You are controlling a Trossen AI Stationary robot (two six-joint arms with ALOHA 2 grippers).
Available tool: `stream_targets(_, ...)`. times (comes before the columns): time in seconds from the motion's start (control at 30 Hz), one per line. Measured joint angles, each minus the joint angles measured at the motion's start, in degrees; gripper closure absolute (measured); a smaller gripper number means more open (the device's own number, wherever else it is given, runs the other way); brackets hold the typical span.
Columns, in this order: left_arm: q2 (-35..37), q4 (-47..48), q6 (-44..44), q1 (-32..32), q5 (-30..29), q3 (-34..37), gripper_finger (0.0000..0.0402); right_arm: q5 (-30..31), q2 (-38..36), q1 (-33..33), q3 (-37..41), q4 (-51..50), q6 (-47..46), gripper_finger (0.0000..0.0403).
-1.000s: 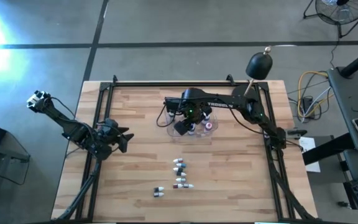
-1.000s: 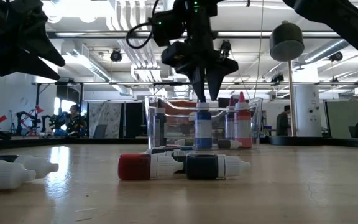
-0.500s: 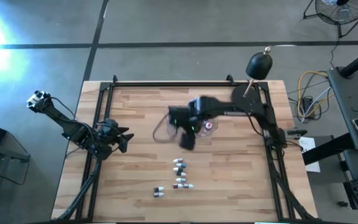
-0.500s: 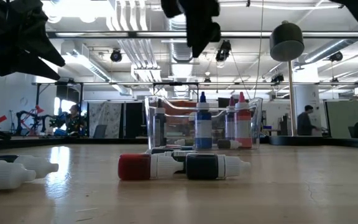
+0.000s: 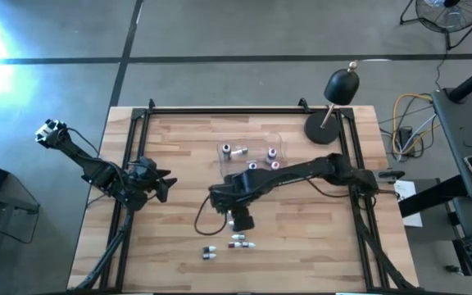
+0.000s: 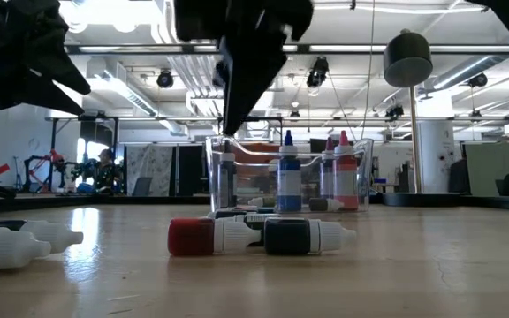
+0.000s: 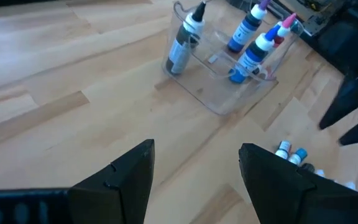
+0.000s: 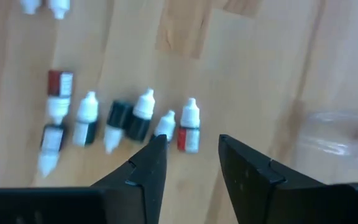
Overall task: Pick & Place food coloring
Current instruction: Put the small orange food coloring bottle into the transparent bin
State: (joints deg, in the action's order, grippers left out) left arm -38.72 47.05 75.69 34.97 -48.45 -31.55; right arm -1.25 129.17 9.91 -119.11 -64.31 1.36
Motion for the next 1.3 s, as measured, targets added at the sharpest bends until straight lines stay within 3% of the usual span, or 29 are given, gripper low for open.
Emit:
stream_targets(0.27, -0.1, 0.0, 0.0, 0.0, 1.1, 0.0, 0.0193, 0.2, 4.1, 0.2, 3.5, 4.0, -6.7, 0.0275)
stream_targets(0.57, -0.1, 0.1, -0.2, 0.0, 1.1, 0.0, 0.0193, 6.1, 4.9, 0.7, 6.1, 7.5, -8.7, 0.0276)
stream_targets(1.1, -0.1, 0.1, -0.2, 0.0, 1.1, 0.0, 0.0193, 4.1, 4.9, 0.6, 11.5, 15.2, -8.6, 0.0267)
stream_targets(1.3, -0.1, 0.2, -0.3, 0.0, 1.1, 0.0, 0.0193, 4.1, 4.7, 0.6, 12.7, 15.9, -8.5, 0.0297)
